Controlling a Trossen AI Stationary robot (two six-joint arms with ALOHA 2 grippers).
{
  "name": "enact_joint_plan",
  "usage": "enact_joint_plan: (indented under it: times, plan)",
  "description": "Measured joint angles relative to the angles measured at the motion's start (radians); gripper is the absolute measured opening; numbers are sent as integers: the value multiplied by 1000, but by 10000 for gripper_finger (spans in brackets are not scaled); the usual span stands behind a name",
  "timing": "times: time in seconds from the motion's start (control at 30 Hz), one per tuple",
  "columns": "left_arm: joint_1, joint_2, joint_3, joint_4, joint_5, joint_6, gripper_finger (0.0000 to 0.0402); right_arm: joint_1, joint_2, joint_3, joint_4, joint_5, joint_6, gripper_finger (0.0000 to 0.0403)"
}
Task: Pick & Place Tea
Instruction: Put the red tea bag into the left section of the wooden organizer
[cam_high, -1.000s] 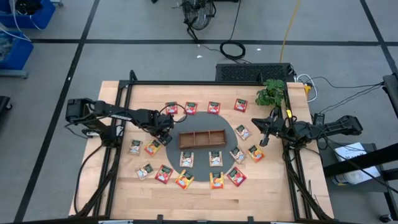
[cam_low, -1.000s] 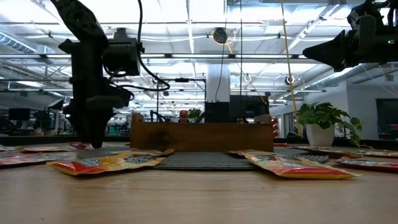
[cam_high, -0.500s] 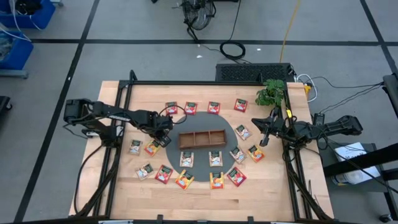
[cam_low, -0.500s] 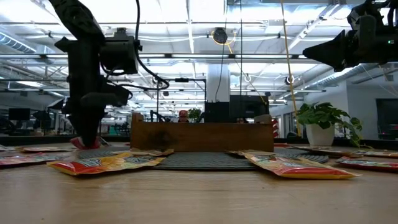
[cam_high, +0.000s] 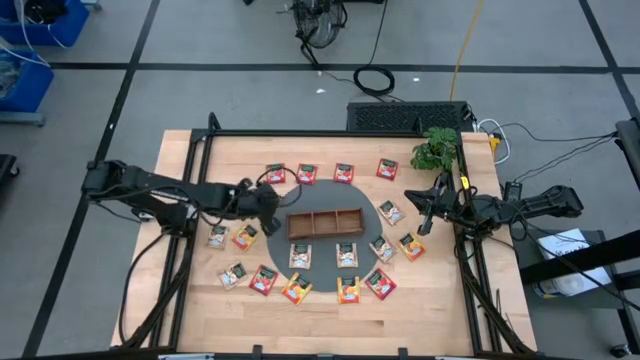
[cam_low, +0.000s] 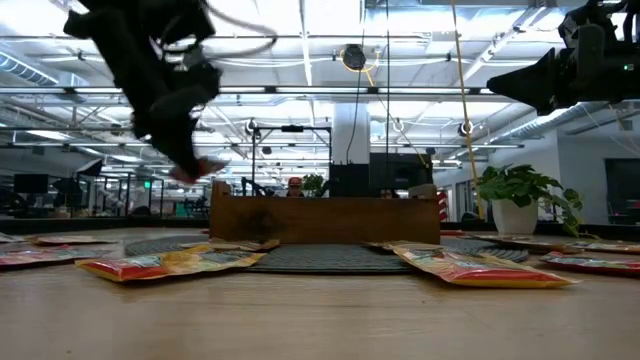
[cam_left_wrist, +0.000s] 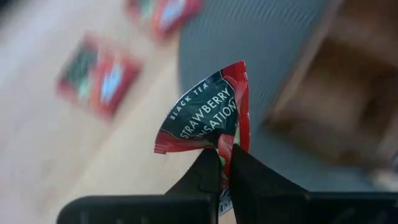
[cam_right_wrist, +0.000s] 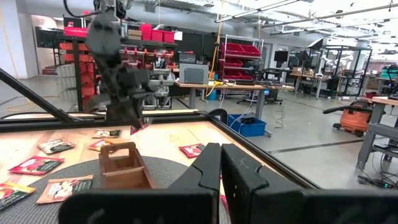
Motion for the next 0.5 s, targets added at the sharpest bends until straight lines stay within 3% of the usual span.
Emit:
enact_joint_plan:
  times: [0.2,0.5]
  plan:
    - [-78,25,31,252,-79,158,15,0,0,0,0,0,0,4]
    - [-121,170,31,420,-81,123,15,0,0,0,0,0,0,4]
